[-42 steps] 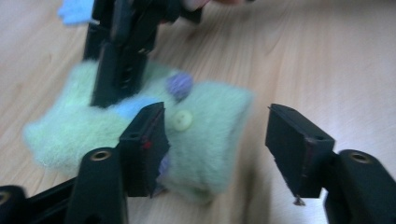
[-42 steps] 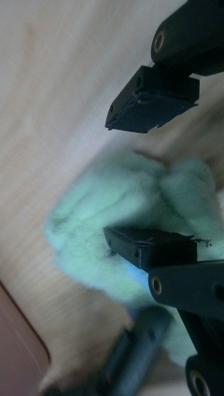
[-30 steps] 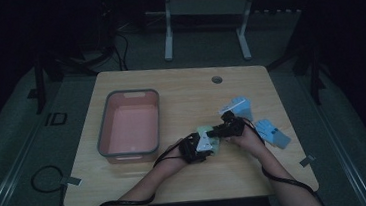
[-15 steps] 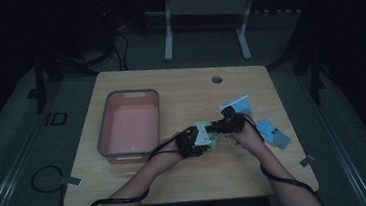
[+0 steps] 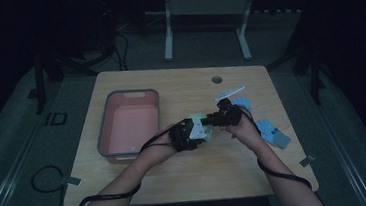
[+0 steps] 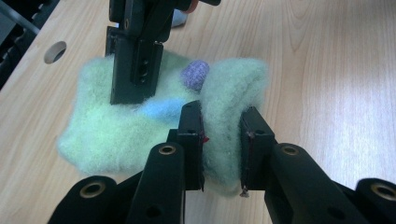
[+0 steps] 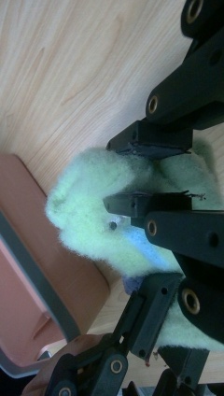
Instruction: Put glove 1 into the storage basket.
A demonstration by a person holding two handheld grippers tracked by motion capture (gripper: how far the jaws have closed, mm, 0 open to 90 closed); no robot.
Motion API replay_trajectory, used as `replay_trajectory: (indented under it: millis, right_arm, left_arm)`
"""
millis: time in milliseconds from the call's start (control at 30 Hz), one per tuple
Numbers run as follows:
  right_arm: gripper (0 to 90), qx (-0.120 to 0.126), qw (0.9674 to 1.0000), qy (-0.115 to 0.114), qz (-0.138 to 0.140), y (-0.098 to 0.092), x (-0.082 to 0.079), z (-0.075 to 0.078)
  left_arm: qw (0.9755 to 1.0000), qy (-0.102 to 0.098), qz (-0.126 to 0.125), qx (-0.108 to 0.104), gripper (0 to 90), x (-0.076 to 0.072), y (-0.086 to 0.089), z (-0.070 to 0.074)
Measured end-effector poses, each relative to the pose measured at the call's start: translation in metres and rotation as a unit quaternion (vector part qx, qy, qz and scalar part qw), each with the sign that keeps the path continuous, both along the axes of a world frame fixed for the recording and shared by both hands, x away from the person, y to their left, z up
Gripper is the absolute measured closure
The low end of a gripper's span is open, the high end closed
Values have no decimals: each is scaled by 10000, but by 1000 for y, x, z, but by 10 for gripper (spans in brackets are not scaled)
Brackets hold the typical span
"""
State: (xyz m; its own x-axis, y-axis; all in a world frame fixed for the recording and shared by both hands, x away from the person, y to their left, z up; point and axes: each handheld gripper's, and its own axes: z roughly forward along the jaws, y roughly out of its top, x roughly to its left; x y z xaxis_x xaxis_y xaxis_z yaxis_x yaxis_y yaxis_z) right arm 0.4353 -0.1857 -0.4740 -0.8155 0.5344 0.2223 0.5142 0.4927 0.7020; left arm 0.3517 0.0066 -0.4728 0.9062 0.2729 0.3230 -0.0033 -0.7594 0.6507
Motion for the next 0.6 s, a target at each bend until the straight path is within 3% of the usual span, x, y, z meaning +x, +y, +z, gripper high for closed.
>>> replay_trajectory:
  millis: [333, 600]
  right_arm:
    - [740, -26, 9998, -144, 109, 20, 2, 18]
    - [740, -17, 9996, -188, 214, 42, 6, 29]
  left_arm:
    - [9999, -66, 92, 41, 748, -1, 16, 13]
    - [9995, -139, 160, 221, 749, -1, 33, 25]
